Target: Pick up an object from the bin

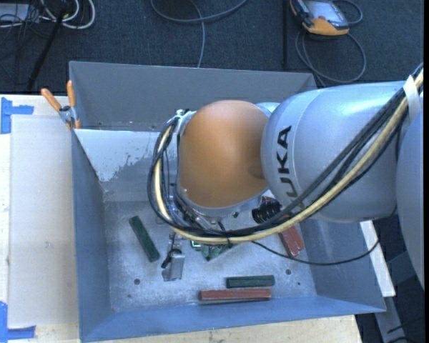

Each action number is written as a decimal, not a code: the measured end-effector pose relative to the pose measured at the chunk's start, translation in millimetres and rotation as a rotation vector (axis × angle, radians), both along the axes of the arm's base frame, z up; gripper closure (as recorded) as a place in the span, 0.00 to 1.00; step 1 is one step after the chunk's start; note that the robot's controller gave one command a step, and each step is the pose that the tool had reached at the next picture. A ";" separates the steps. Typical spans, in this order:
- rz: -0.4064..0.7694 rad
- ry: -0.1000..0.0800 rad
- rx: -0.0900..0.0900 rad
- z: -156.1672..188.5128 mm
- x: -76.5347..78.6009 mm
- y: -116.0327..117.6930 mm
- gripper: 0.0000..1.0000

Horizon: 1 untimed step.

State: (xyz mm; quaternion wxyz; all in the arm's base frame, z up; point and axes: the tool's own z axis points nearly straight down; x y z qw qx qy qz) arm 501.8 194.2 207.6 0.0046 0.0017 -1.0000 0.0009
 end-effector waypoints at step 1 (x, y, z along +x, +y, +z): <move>-0.288 -0.003 -0.003 -141.7 39.4 -1.9 0.00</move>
Offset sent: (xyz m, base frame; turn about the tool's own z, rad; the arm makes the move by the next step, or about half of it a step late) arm 0.0408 -0.0006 -0.1376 0.2877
